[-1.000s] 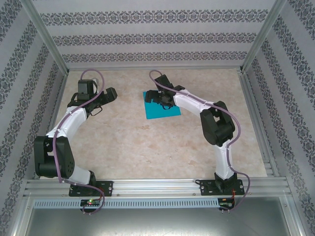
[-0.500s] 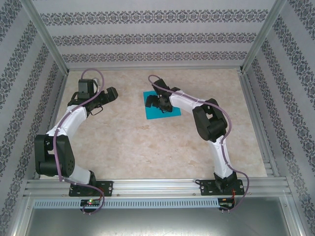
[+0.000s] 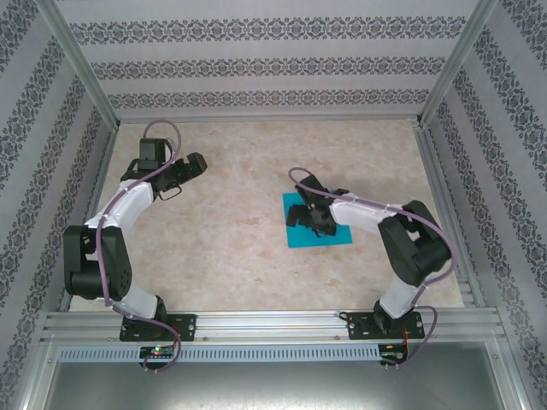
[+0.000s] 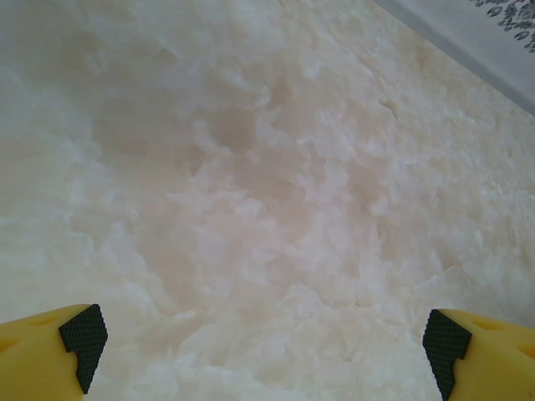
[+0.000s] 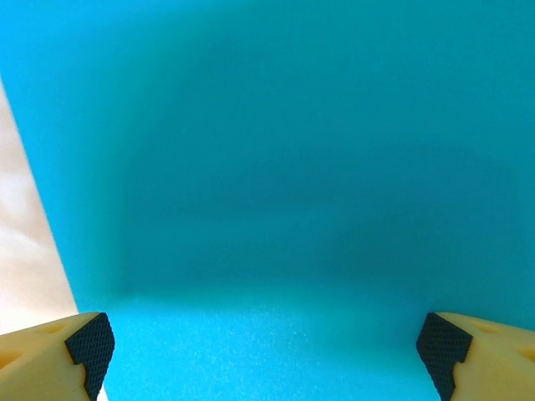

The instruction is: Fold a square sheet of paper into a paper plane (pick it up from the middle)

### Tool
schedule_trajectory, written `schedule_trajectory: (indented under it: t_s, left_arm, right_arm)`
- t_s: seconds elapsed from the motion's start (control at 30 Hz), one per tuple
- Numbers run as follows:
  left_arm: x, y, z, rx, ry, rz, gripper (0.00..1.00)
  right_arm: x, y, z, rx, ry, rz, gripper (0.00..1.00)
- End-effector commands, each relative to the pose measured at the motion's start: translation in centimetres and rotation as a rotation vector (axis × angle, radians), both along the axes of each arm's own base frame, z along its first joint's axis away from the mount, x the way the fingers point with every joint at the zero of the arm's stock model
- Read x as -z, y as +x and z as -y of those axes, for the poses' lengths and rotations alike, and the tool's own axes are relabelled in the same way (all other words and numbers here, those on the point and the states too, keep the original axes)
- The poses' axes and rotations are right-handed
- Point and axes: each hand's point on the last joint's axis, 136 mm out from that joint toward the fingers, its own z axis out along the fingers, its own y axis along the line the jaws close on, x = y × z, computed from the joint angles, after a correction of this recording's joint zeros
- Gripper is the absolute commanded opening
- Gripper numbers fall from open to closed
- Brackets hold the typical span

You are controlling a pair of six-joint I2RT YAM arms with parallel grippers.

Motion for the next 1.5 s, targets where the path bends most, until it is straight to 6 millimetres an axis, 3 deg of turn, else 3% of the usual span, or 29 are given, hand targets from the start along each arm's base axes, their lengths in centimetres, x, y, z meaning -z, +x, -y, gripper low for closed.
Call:
schedule_trajectory:
  t_s: [0.0, 0.13, 0.23, 0.4, 0.63, 0.77, 1.07, 1.47]
  left_arm:
    - [-0.4, 0.3, 0.9, 0.007, -0.048, -0.012, 1.0]
    - [-0.4, 0.4, 1.3, 0.013, -0.069, -0.01, 1.0]
    - [-0.5, 0.4, 1.4, 0.017, -0.073, -0.01, 1.0]
    - [-0.4, 0.1, 1.3, 0.016, -0.063, -0.015, 1.0]
    - [0.0, 0.3, 1.5, 0.02, -0.079, -0.028, 1.0]
    - [0.3, 0.4, 1.6, 0.02, -0.089, -0.033, 1.0]
    - [0.0, 0.8, 2.5, 0.042, -0.115, -0.024, 1.0]
    - [-0.1, 0.7, 2.7, 0.043, -0.117, -0.03, 1.0]
  right_arm:
    - [2.2, -5.9, 3.7, -0.045, -0.147, -0.209, 0.97]
    - [-2.6, -2.7, 2.2, -0.16, -0.129, -0.109, 0.98]
    - [-4.2, -0.8, 2.7, -0.186, -0.163, -0.076, 0.98]
    - [-3.3, 0.2, 4.6, -0.159, -0.185, -0.092, 0.98]
    - [-1.6, 1.4, 5.0, -0.135, -0.169, -0.163, 0.98]
    - [-0.7, 1.3, 4.3, -0.126, -0.136, -0.192, 0.98]
    - [1.6, 0.7, 5.2, -0.114, -0.187, -0.25, 0.97]
    - [3.6, -0.1, 5.1, -0.092, -0.158, -0.29, 0.88]
